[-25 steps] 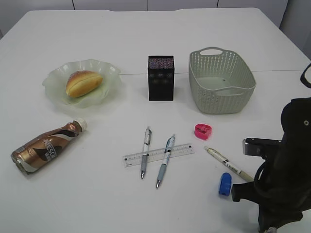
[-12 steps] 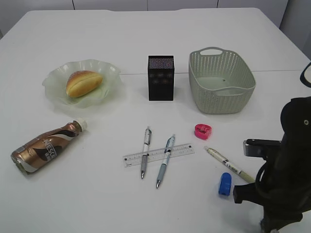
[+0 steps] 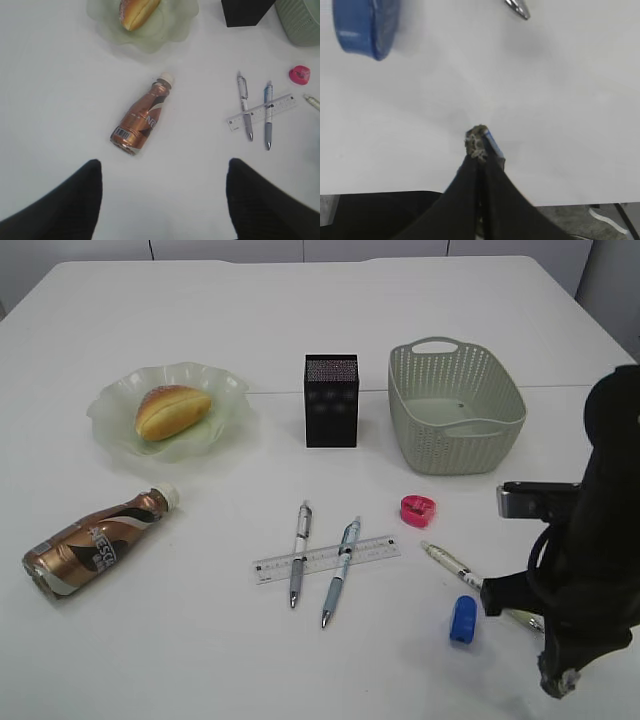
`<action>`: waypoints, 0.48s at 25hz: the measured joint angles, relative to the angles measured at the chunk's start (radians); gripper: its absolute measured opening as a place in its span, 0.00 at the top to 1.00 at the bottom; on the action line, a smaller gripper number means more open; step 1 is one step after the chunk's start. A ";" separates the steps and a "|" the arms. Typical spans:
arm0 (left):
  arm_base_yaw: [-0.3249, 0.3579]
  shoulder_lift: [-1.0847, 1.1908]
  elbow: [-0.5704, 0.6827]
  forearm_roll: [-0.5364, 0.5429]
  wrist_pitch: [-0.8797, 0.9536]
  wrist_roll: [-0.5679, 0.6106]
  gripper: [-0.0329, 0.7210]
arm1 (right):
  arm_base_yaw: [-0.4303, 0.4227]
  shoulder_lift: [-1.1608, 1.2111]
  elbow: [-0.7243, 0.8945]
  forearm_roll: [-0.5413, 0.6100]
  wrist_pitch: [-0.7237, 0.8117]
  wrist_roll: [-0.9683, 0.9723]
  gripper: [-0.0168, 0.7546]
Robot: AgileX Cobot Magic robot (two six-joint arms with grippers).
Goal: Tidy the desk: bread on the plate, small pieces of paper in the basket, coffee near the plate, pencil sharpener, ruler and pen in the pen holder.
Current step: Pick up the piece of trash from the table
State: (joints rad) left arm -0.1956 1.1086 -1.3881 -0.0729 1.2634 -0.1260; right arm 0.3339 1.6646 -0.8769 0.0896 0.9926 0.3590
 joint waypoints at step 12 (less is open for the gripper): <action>0.000 0.000 0.000 0.013 0.000 0.000 0.21 | 0.000 -0.046 -0.213 -0.208 0.071 -0.082 0.96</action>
State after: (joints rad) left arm -0.1956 1.1086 -1.3881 -0.0596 1.2634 -0.1260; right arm 0.3339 1.6188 -1.0903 -0.1180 1.0640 0.2768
